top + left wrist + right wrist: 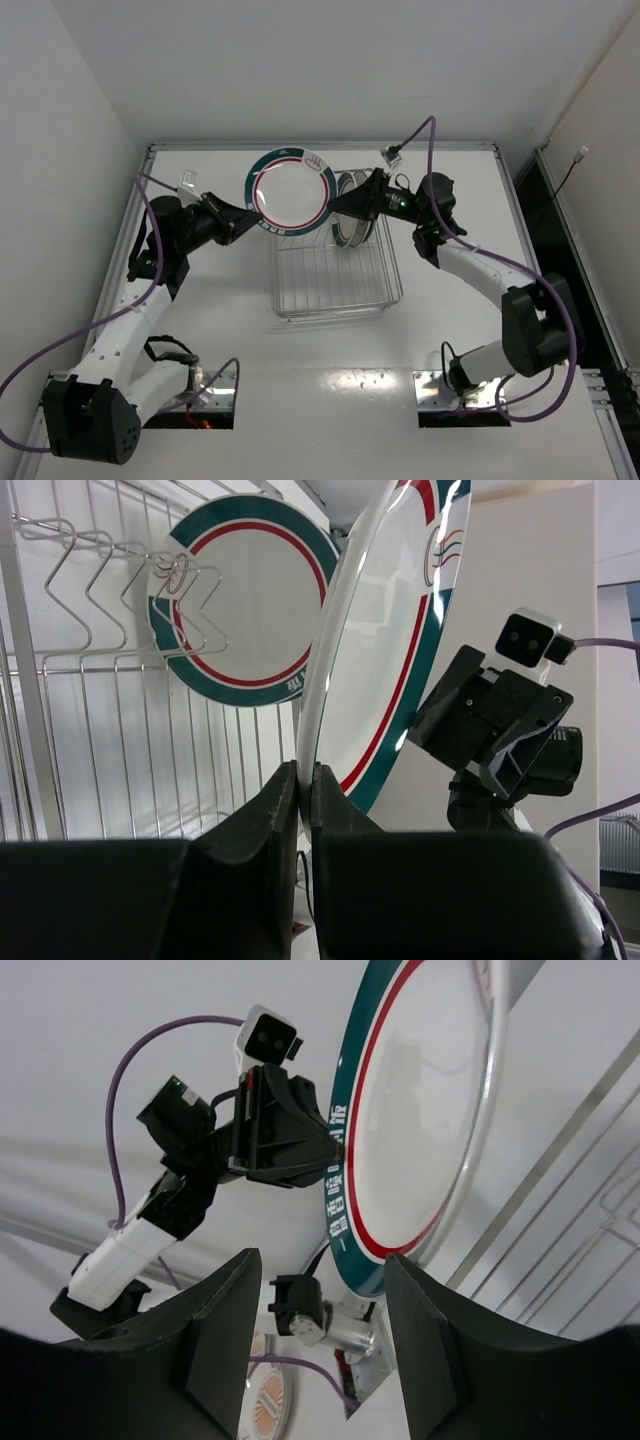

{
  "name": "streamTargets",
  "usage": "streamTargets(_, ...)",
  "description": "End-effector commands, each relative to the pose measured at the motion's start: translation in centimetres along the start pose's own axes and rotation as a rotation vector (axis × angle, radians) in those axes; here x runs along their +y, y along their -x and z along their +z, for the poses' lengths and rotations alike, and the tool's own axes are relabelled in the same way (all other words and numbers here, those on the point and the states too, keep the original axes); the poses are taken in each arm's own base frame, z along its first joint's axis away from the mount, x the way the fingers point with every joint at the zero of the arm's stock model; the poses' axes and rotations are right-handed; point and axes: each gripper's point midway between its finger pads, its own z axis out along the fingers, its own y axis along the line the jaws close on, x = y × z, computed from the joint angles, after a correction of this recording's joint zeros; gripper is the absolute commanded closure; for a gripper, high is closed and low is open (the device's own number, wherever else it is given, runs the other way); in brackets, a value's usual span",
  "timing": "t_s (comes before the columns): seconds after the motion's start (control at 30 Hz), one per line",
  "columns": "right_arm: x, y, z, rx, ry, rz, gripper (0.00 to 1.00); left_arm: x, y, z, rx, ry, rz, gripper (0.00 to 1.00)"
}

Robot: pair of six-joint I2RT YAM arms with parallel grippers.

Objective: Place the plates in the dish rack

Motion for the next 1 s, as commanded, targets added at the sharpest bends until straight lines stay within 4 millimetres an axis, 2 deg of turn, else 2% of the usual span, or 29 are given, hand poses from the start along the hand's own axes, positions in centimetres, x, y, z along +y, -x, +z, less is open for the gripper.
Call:
streamTargets(0.0,2.7,3.5,-1.3,-0.071,0.043,-0.148,0.50,-4.5,1.1,-0.8,-0.034,-0.120,0.076,0.99)
streamTargets(0.07,2.8,4.0,-1.5,-0.082,0.042,-0.156,0.50,-4.5,1.1,-0.8,-0.035,-0.120,0.085,0.99)
streamTargets(0.23,1.4,4.2,-1.4,-0.085,0.009,-0.125,0.49,-4.3,1.0,-0.8,-0.031,-0.112,0.080,0.99)
streamTargets(0.37,0.5,3.8,-1.4,-0.072,-0.015,-0.102,0.48,-4.6,1.0,-1.0,-0.035,-0.120,0.085,0.99)
streamTargets(0.4,-0.1,3.2,-1.1,-0.053,-0.032,-0.071,0.48,-4.6,1.0,-1.0,-0.034,-0.120,0.076,0.99)
streamTargets(0.63,-0.8,2.5,-1.0,-0.025,-0.062,-0.067,0.48,-5.6,0.8,-0.8,-0.027,-0.151,0.084,0.99)
streamTargets(0.7,-0.6,2.2,-0.8,-0.017,-0.056,-0.066,0.48,-6.6,0.4,-0.7,-0.019,-0.174,0.088,0.99)
streamTargets(0.77,-0.8,1.9,-0.5,-0.007,-0.056,-0.059,0.48,-6.3,0.1,0.0,-0.008,-0.166,0.082,0.99)
streamTargets(0.8,-0.5,2.1,-0.5,-0.009,-0.051,-0.066,0.48,-6.9,-0.3,0.0,0.005,-0.181,0.090,0.99)
streamTargets(0.87,-0.5,2.0,-0.1,-0.002,-0.046,-0.065,0.48,-7.1,-0.7,0.3,0.015,-0.184,0.080,0.99)
streamTargets(0.97,-0.9,1.9,0.0,0.002,-0.052,-0.057,0.58,-7.8,-1.3,0.4,0.023,-0.207,0.082,0.99)
